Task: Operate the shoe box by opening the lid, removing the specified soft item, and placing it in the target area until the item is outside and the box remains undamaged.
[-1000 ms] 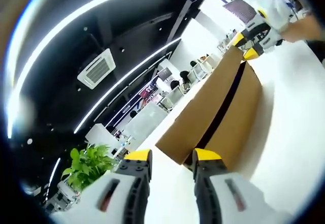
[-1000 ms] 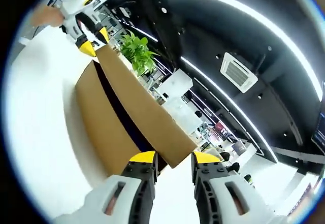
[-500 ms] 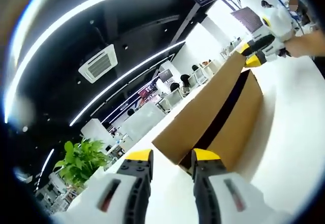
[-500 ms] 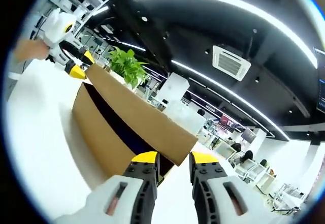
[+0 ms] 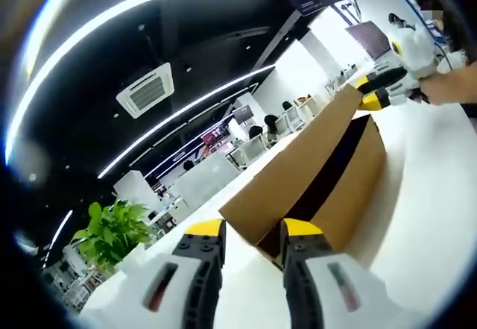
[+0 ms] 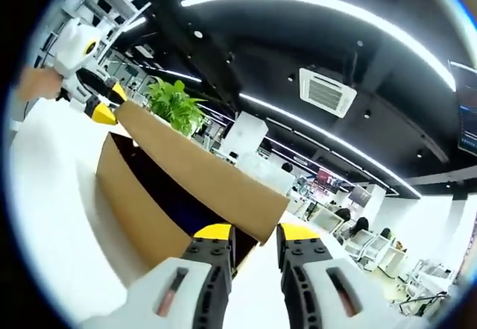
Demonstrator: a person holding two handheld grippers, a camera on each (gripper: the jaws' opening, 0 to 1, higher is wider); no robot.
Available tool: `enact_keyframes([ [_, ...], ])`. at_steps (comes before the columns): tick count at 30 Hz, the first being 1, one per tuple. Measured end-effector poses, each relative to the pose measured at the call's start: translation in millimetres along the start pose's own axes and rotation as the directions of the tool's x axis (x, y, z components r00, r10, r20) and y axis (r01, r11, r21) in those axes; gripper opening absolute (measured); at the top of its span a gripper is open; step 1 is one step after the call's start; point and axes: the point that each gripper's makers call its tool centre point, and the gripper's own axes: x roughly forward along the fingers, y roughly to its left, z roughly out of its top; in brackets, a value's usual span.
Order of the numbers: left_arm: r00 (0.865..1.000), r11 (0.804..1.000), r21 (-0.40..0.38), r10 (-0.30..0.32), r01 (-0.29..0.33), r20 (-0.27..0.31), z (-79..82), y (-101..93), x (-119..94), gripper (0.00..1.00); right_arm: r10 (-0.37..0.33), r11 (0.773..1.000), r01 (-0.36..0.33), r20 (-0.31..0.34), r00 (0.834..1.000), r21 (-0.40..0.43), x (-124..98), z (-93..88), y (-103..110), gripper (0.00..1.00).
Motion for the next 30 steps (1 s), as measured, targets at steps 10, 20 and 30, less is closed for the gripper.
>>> enact_keyframes([
  [10, 0.999, 0.996, -0.084, -0.018, 0.021, 0.037, 7.4, 4.3, 2.0, 0.32, -0.024, 0.996, 0.022, 0.019, 1.000, 0.092, 6.9, 8.6, -8.3, 0.20],
  [20, 0.998, 0.989, -0.146, -0.033, 0.040, 0.054, 8.5, 3.2, 1.4, 0.33, -0.033, 0.995, 0.031, 0.017, 0.999, 0.094, 10.7, 5.2, -7.0, 0.19],
  [30, 0.998, 0.989, -0.140, -0.031, 0.038, 0.052, 7.9, 2.9, 1.2, 0.32, -0.104, 0.989, 0.102, 0.012, 0.995, 0.106, 16.9, 8.6, -18.4, 0.09],
])
